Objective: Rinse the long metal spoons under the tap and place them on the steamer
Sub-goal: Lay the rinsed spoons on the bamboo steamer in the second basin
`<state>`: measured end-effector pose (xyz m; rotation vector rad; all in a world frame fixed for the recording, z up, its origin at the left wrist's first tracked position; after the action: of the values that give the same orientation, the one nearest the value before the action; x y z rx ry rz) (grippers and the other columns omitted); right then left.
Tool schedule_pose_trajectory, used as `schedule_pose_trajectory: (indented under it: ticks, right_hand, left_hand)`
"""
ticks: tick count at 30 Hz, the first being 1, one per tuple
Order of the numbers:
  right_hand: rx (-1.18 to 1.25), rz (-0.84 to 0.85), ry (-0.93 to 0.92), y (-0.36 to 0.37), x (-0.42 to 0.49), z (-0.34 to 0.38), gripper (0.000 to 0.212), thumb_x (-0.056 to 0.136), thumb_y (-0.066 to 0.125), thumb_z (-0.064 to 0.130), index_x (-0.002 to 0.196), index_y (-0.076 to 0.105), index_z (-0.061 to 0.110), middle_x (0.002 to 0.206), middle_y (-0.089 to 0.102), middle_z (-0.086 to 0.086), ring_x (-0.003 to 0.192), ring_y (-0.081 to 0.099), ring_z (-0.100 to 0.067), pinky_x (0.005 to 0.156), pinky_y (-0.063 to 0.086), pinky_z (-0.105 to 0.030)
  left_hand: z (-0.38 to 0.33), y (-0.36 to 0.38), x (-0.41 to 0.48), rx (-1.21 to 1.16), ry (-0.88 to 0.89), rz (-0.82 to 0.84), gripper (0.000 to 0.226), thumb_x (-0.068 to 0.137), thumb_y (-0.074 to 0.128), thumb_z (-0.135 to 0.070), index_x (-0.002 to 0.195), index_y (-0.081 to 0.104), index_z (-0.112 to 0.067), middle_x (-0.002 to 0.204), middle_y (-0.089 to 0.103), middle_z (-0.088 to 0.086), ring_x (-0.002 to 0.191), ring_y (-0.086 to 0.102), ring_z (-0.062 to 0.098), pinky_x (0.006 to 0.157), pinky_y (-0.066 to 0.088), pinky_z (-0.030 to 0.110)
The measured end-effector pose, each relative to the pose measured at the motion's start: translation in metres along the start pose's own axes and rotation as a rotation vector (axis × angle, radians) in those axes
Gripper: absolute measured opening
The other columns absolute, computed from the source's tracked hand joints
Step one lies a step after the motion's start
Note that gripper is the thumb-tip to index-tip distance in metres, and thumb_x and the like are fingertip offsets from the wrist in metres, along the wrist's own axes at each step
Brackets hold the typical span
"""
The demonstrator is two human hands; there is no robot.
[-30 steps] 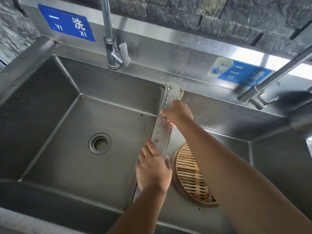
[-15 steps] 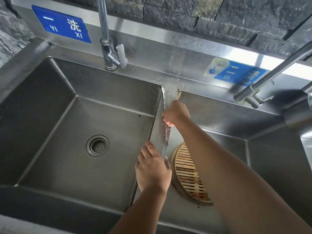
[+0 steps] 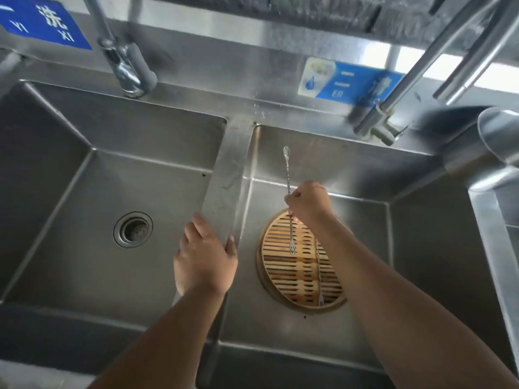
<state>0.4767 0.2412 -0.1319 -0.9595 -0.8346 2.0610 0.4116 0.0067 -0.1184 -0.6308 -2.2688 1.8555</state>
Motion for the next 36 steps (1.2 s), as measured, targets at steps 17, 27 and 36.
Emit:
schedule_pose_trajectory:
  ticks: [17, 27, 36]
  right_hand:
    - [-0.059, 0.269, 0.107, 0.106, -0.01, -0.153, 0.019, 0.098, 0.052, 0.018, 0.096, 0.066, 0.004, 0.089, 0.067, -0.014, 0.076, 0.064, -0.027, 0.077, 0.062, -0.045]
    - [-0.114, 0.242, 0.15, 0.13, 0.003, -0.161, 0.017, 0.096, 0.057, 0.019, 0.095, 0.068, 0.006, 0.083, 0.069, -0.009, 0.07, 0.064, -0.022, 0.056, 0.048, -0.03]
    - [-0.069, 0.231, 0.172, 0.14, 0.007, -0.163, 0.017, 0.096, 0.06, 0.021, 0.09, 0.068, 0.007, 0.082, 0.071, -0.009, 0.071, 0.07, -0.021, 0.066, 0.062, -0.033]
  left_hand:
    - [0.002, 0.008, 0.005, 0.018, -0.054, -0.087, 0.076, 0.084, 0.06, -0.053, 0.138, 0.03, -0.009, 0.125, 0.053, 0.012, 0.106, 0.059, 0.039, 0.076, 0.05, 0.05]
    - [0.002, 0.007, 0.005, 0.017, -0.054, -0.107, 0.073, 0.085, 0.057, -0.056, 0.137, 0.028, -0.013, 0.126, 0.053, 0.009, 0.105, 0.06, 0.038, 0.075, 0.05, 0.048]
    - [0.001, 0.005, 0.004, 0.016, -0.035, -0.112, 0.069, 0.085, 0.058, -0.055, 0.134, 0.029, -0.014, 0.125, 0.053, 0.009, 0.103, 0.061, 0.037, 0.072, 0.05, 0.047]
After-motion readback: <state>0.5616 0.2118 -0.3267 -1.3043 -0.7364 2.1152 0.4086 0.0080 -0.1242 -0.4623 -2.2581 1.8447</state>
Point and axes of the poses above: each hand's wrist, its own x-axis towards the middle knuckle, its own y-axis out of the palm, z = x × y, the point moved 3 cm from there along x, towards the middle knuckle
